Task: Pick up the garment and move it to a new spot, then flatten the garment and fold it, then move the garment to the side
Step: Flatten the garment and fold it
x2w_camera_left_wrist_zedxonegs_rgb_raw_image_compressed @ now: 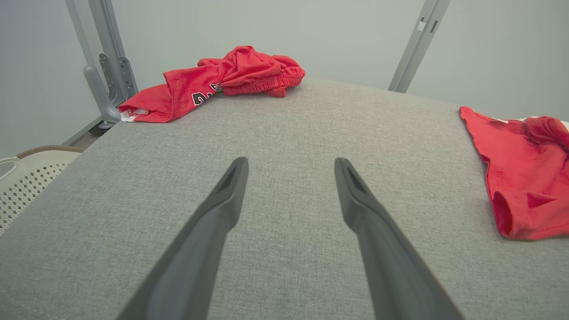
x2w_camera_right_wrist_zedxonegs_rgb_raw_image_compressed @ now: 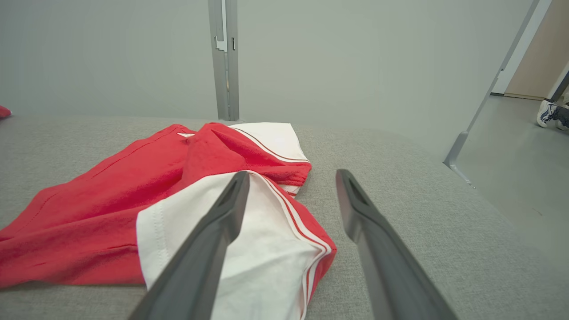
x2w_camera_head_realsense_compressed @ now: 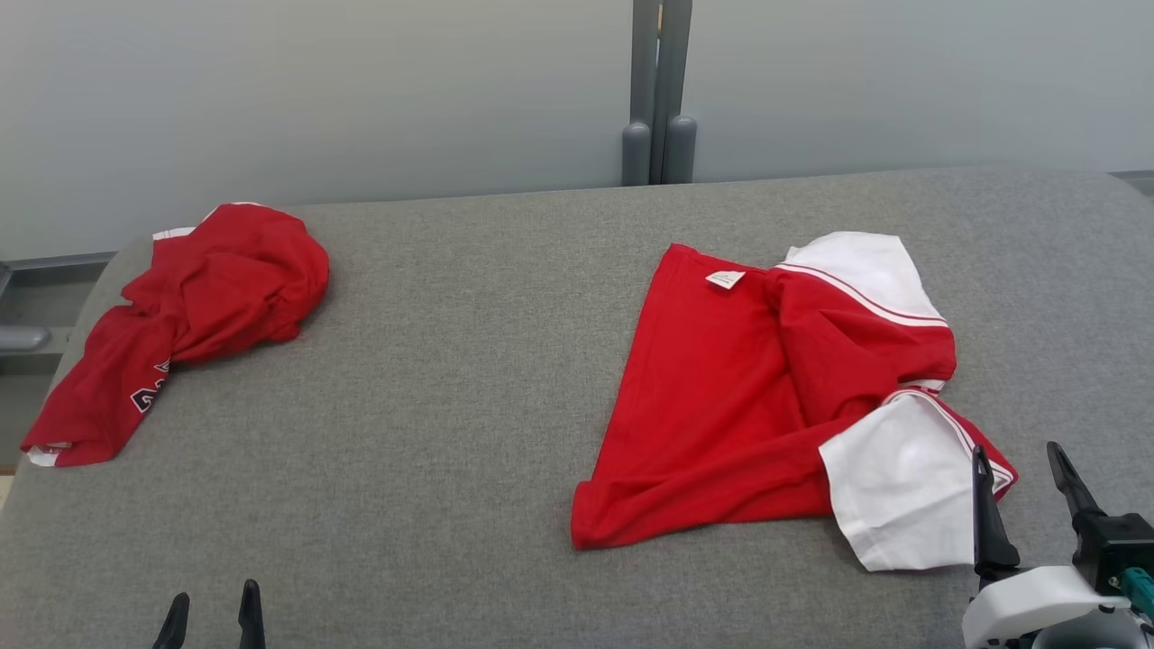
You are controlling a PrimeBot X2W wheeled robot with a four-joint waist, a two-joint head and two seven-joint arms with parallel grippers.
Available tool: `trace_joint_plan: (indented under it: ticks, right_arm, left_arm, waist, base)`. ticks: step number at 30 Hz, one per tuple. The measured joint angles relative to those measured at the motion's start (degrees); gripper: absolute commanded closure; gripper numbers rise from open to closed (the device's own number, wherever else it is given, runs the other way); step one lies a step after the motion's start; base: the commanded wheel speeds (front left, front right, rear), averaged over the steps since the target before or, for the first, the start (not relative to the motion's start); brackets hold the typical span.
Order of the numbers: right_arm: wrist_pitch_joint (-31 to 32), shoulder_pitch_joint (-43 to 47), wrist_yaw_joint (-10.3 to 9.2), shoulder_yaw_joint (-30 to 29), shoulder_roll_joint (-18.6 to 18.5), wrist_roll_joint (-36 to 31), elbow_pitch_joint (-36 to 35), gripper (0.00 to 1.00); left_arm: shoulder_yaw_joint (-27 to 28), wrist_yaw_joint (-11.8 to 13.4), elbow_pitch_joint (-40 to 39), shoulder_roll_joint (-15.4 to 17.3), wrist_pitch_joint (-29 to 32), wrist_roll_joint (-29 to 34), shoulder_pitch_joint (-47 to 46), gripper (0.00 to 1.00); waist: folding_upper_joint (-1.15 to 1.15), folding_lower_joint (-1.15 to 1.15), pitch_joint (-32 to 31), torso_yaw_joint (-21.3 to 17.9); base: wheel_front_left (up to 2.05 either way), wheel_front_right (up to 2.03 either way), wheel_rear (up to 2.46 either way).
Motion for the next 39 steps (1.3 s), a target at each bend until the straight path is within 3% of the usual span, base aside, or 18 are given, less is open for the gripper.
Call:
trace_joint_plan:
  ticks: [11,24,28,35,39]
  right_arm:
    - [0.0,-0.5,0.0,0.4,0.0,-0.1,0.4,0.0]
    - [0.1,-0.5,0.0,4.0,0.0,-1.9,1.8,0.0]
    - [7.2,-0.6,0.0,10.5,-0.9,-3.5,-0.1,0.0]
    - [24.6,-0.8,0.0,19.1,-9.4,-2.3,-9.1,0.0]
    - [31.7,-0.1,0.0,21.9,-13.2,0.1,-12.6,0.0]
  left_arm:
    - [2.7,-2.4,1.9,-2.0,0.0,3.0,-1.1,0.0]
    - [1.4,-2.7,2.1,-2.6,0.0,3.7,-1.4,0.0]
    - [-2.8,-2.7,0.8,-2.7,6.9,1.5,-1.7,0.0]
    - [-8.7,-2.7,-7.4,-4.1,22.8,-1.3,-2.9,0.0]
    - [-12.0,-2.6,-10.4,-4.5,28.5,-3.0,-4.6,0.0]
  waist:
    - [0.0,0.0,0.1,0.4]
    - [0.0,0.0,0.7,-0.3]
    - [0.0,0.0,0.7,-0.8]
    - [0.0,0.0,1.5,-1.7]
    - [0.0,0.0,2.4,-2.1]
  base:
    - [0.0,0.0,0.0]
    - [0.0,0.0,0.0]
    - [0.0,0.0,0.0]
    - [0.0,0.0,0.0]
    - [0.0,0.0,0.0]
